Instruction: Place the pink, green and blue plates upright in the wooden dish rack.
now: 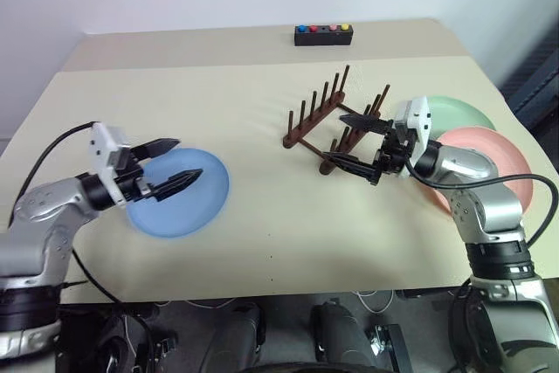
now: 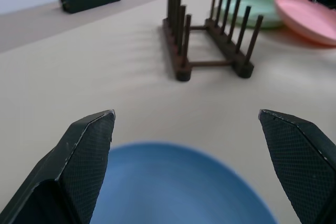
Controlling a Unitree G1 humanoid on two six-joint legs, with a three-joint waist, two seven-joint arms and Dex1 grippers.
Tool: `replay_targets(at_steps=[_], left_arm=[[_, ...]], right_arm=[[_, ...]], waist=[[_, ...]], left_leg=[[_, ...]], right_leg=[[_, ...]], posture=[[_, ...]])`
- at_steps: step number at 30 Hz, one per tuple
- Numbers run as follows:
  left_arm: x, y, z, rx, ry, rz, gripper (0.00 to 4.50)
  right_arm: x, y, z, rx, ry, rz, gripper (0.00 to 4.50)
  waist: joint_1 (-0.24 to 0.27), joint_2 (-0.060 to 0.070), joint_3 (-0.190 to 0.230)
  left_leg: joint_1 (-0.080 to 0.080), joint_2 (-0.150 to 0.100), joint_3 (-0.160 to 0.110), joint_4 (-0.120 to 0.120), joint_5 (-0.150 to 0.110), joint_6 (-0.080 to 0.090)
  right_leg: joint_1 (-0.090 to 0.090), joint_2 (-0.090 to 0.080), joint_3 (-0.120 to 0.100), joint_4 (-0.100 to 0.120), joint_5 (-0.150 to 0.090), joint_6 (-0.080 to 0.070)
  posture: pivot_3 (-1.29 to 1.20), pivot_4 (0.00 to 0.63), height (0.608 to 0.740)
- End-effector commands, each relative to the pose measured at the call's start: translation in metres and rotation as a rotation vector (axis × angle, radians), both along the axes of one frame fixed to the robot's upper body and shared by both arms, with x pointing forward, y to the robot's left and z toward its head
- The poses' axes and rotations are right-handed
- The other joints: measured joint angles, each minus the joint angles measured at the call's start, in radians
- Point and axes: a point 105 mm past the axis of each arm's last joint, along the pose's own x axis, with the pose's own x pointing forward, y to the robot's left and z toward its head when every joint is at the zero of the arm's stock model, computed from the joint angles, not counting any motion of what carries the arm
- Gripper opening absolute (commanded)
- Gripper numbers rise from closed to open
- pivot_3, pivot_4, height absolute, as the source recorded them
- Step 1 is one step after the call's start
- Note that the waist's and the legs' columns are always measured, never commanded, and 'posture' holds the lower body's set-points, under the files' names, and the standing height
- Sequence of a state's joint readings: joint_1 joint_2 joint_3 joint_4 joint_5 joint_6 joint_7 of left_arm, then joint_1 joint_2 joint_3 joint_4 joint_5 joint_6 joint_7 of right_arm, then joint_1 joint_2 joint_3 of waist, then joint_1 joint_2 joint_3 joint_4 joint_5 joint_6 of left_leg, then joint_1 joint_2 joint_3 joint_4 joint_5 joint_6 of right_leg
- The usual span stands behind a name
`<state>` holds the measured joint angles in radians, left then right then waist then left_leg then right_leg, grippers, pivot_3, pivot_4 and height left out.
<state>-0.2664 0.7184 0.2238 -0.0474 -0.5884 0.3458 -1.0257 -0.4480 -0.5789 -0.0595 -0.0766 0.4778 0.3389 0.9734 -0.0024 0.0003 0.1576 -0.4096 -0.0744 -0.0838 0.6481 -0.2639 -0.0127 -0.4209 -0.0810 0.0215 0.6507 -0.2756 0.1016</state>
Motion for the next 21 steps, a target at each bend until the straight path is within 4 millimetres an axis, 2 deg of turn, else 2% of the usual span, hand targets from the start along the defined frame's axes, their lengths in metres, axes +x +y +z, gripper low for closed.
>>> replay_targets(at_steps=[1, 4, 13, 21], left_arm=[[0.007, -0.008, 0.006, 0.008, -0.043, -0.041, 4.50], [0.011, -0.015, -0.005, 0.039, -0.037, -0.070, 4.50], [0.013, -0.031, -0.002, 0.043, -0.039, -0.119, 4.50], [0.012, -0.027, 0.001, 0.032, -0.053, -0.078, 4.50]], right_arm=[[-0.007, -0.007, 0.015, -0.005, -0.065, -0.034, 4.44], [-0.007, -0.009, 0.014, -0.006, -0.075, -0.063, 4.44], [0.001, -0.012, 0.016, 0.013, -0.112, -0.087, 4.44], [0.009, -0.007, 0.016, 0.034, -0.122, -0.055, 4.44]], waist=[[-0.002, 0.000, 0.000], [-0.011, 0.000, 0.000], [-0.008, 0.000, 0.000], [-0.011, 0.000, 0.000]], left_leg=[[0.000, 0.000, 0.000, 0.000, 0.000, 0.000], [0.000, 0.000, 0.000, 0.000, 0.000, 0.000], [0.001, 0.000, 0.000, 0.000, 0.000, 0.000], [0.001, 0.000, 0.000, 0.001, 0.000, 0.000]], right_leg=[[0.000, 0.000, 0.000, 0.000, 0.000, 0.000], [0.000, 0.000, 0.000, 0.000, 0.000, 0.000], [0.000, 0.001, 0.001, 0.001, 0.000, 0.000], [0.000, 0.001, 0.000, 0.002, 0.000, 0.000]], posture=[[0.00, 0.150, 0.740], [0.00, 0.150, 0.740], [0.00, 0.150, 0.740], [0.00, 0.150, 0.740]])
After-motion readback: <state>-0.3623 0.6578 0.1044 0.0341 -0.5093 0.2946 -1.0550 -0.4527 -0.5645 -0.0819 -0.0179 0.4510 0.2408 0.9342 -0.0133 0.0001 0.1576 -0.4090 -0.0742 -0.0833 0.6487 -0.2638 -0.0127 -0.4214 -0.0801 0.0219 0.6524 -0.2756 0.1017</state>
